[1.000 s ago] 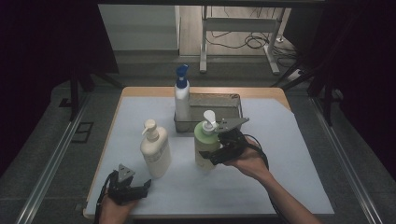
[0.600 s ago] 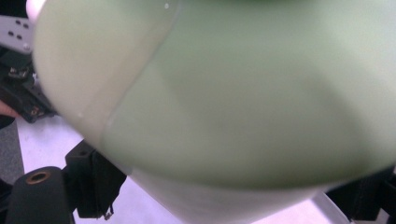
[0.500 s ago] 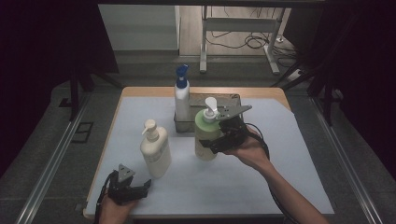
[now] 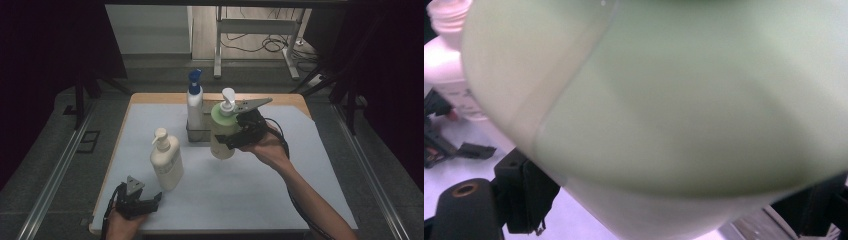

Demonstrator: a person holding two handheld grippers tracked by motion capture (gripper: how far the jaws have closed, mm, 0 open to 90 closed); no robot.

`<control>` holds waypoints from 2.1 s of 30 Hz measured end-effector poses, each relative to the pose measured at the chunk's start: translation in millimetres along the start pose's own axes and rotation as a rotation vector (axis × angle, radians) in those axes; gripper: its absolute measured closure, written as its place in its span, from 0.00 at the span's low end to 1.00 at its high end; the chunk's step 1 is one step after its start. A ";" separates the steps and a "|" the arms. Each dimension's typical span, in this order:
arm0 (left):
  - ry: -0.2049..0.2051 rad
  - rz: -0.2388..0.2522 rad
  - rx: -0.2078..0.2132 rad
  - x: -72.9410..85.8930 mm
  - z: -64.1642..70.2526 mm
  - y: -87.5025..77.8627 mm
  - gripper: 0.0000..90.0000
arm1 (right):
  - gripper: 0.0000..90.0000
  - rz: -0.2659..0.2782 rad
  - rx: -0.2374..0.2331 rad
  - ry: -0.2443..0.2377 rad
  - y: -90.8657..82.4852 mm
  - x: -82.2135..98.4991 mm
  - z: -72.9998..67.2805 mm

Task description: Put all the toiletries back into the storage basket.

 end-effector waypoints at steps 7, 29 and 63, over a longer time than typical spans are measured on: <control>0.000 0.000 0.000 0.0 0.0 0.0 0.13 | 0.14 0.011 0.033 0.012 1.1 -12.4 13.8; 0.001 -0.001 0.000 0.0 -0.1 0.0 0.13 | 0.14 0.030 0.116 0.049 18.5 -43.4 47.0; 0.000 -0.002 0.001 0.2 0.1 -0.2 0.13 | 0.14 0.008 0.206 0.092 60.5 -37.9 91.6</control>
Point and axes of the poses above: each handheld gripper's, and its own axes: y roughly forward along the jaws, x roughly out of its underside, z roughly to its right, the point moved 9 cm from there along y, roughly forward along the jaws, and after that the axes turned 5 degrees about -x, right-handed, at the moved point
